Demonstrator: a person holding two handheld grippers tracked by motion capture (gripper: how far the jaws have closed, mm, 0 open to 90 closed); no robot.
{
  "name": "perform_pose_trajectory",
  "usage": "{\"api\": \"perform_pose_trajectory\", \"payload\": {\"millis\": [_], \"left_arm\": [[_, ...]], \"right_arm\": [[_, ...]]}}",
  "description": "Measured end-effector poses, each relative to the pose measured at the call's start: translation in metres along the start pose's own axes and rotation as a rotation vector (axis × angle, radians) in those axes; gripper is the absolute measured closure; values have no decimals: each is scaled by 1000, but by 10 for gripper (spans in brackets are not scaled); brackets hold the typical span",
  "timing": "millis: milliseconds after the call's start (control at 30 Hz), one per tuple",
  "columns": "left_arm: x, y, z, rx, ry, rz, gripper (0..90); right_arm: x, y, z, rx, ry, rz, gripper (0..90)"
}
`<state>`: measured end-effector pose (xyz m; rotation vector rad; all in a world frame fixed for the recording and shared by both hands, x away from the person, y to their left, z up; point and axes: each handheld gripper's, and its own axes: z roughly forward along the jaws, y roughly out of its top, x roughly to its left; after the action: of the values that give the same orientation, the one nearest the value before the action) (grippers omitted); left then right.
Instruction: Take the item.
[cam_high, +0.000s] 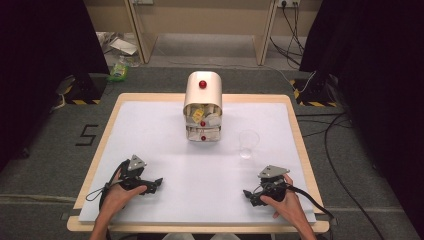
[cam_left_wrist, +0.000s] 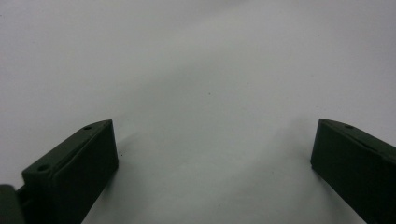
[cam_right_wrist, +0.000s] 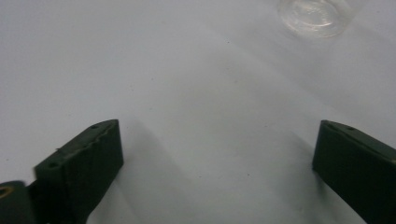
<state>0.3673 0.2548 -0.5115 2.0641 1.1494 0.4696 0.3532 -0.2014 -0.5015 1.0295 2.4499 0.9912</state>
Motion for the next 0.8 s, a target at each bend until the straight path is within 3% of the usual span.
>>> {"api": "perform_pose_trajectory", "payload": {"millis": [67, 100, 133, 167, 233, 367, 600, 800], "left_arm": [[0, 0, 0, -1, 0, 0, 0], [0, 0, 0, -1, 0, 0, 0], [0, 0, 0, 0, 0, 0, 0], [0, 0, 0, 1, 0, 1, 0], [0, 0, 0, 0, 0, 0, 0], [0, 0, 0, 0, 0, 0, 0], [0, 0, 0, 0, 0, 0, 0], [0, 0, 0, -1, 0, 0, 0]], "right_arm": [[-2, 1, -4, -24, 1, -5, 252], [-2, 1, -4, -24, 1, -5, 252], [-3, 2, -7, -61, -5, -3, 125], [-3, 3, -8, -75, -15, 1, 110], [-4, 3, -12, -108, -14, -6, 217], [-5, 7, -18, -151, -16, 11, 165], [11, 22, -20, -186, -37, -64, 162], [21, 36, -14, -216, -18, -69, 173]]}}
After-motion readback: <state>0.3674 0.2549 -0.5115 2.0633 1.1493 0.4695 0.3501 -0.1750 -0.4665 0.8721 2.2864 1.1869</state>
